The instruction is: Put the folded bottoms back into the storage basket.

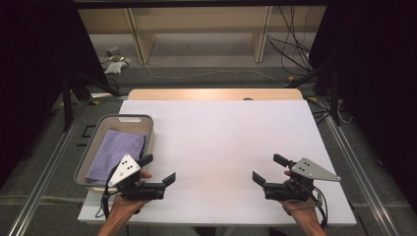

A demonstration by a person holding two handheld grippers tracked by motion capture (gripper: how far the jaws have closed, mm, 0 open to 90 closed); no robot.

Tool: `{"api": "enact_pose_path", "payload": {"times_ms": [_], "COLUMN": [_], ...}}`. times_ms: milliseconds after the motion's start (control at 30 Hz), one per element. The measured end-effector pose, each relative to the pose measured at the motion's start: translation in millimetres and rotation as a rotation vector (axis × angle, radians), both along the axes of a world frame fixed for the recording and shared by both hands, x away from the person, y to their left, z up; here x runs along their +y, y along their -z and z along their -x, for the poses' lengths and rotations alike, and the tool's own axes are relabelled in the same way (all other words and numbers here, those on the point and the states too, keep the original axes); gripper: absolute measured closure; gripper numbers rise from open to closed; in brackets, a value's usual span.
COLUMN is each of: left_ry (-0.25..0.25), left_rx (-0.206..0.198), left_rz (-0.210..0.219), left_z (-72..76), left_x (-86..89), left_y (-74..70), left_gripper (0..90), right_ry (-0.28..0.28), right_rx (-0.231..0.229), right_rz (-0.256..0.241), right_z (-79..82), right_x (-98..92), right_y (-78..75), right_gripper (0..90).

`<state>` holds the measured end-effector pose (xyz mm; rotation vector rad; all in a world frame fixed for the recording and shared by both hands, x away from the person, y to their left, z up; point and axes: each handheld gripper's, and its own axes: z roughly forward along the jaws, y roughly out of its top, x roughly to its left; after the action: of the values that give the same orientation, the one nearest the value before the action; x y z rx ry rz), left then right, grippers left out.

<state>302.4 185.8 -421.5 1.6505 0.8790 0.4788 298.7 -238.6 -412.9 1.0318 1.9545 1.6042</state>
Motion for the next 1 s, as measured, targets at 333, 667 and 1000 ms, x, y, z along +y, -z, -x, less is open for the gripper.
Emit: {"api": "enact_pose_path", "payload": {"times_ms": [333, 667, 1000], "left_ry": [0.027, 0.036, 0.03], "left_rx": [0.009, 0.026, 0.024], "left_rz": [-0.006, 0.014, 0.022], "left_z": [5.7, 10.6, 8.7], "left_x": [-4.8, -3.6, -3.4], "left_y": [3.6, 5.7, 4.7], "left_gripper": [0.0, 0.0, 0.0], "right_ry": [0.017, 0.034, 0.044], "right_rx": [0.0, 0.024, 0.005], "right_rz": [0.01, 0.05, 0.028], "right_z": [10.0, 17.3, 17.7], "right_x": [-4.7, -9.2, -10.4], "right_y": [4.8, 10.8, 6.8], "right_gripper": [5.4, 5.2, 5.3]}}
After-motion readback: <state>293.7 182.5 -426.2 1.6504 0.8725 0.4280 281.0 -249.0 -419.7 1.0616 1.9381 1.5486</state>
